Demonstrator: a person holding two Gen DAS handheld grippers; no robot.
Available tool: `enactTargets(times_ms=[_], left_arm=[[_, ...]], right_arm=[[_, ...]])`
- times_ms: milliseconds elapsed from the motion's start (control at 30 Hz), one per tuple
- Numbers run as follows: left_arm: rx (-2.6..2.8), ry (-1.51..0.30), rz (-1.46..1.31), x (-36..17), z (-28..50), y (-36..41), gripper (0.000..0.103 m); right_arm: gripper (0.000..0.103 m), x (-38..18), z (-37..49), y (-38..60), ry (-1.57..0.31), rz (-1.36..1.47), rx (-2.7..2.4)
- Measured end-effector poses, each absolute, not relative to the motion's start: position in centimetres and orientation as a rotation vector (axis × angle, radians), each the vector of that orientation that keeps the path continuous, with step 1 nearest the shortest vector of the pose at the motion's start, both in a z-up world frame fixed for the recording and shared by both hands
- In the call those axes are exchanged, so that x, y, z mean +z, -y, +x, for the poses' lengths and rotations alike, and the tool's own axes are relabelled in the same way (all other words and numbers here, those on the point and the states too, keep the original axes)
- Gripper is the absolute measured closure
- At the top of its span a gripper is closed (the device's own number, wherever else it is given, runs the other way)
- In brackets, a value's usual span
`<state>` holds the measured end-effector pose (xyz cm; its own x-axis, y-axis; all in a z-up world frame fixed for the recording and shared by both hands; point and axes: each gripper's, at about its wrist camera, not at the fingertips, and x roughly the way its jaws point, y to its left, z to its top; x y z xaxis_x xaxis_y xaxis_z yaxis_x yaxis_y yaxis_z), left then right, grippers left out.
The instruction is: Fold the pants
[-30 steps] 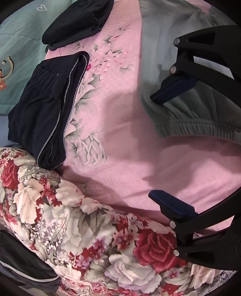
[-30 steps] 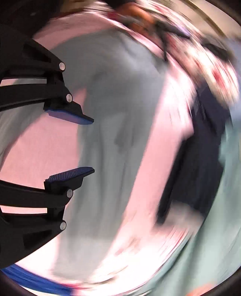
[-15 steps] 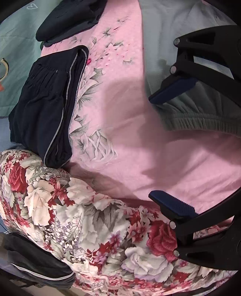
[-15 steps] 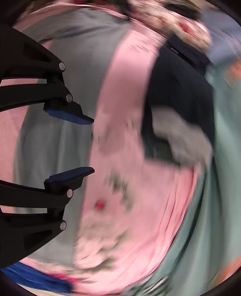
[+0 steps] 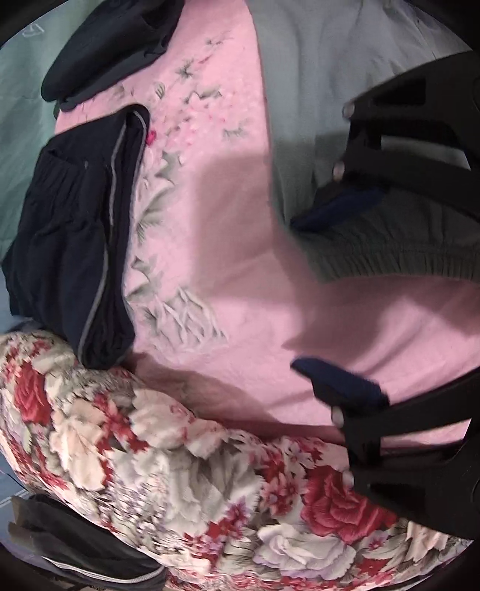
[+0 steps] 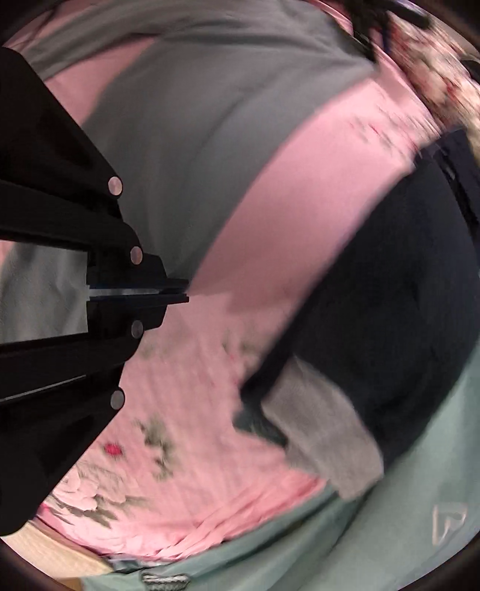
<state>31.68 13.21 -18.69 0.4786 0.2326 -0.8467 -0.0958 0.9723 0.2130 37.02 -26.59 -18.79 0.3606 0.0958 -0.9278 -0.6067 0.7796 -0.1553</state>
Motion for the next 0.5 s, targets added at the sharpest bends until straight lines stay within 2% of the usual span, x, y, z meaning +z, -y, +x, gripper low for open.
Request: enactTargets(times_ms=[33, 67, 167, 200, 267, 300, 333, 400, 433, 500], left_arm=[[0.186, -1.053, 0.142, -18.5, 31.9, -12.9, 0.065], [0.18, -1.043, 0.139, -18.2, 32.3, -12.7, 0.069], [0.199, -1.013, 0.149, -17.8, 33.0, -12.3, 0.068], [0.206, -1.014, 0.151, -17.9, 33.1, -12.4, 0.063], [0.236, -1.017, 0.174, -18.5, 33.3, -12.6, 0.048], [0.252, -1.015, 0.189, -18.5, 33.3, -12.8, 0.032], [0.268, -1.007, 0.197, -18.3, 33.2, -13.2, 0.021], [0.276, -0.971, 0.154, -16.7, 32.4, -14.6, 0.015], [0.289, -0.95, 0.134, -15.9, 32.0, -15.4, 0.013], [0.311, -0.932, 0.111, -14.4, 31.4, -17.3, 0.013]], right_arm=[[0.102, -18.5, 37.4, 26.8, -1.101, -0.487, 0.449], [0.102, -18.2, 37.8, 27.0, -1.082, -0.457, 0.416], [0.102, -18.5, 38.4, 27.1, -1.087, -0.395, 0.359], [0.102, -18.8, 38.4, 26.8, -1.089, -0.412, 0.347], [0.088, -19.4, 38.1, 26.1, -1.069, -0.463, 0.301], [0.073, -19.4, 38.1, 25.7, -1.065, -0.476, 0.283], [0.071, -19.0, 37.9, 25.6, -1.064, -0.467, 0.273], [0.07, -17.4, 37.2, 26.1, -1.042, -0.393, 0.281], [0.065, -16.5, 36.7, 26.1, -1.036, -0.364, 0.295], [0.063, -15.0, 35.5, 25.4, -1.022, -0.354, 0.342]])
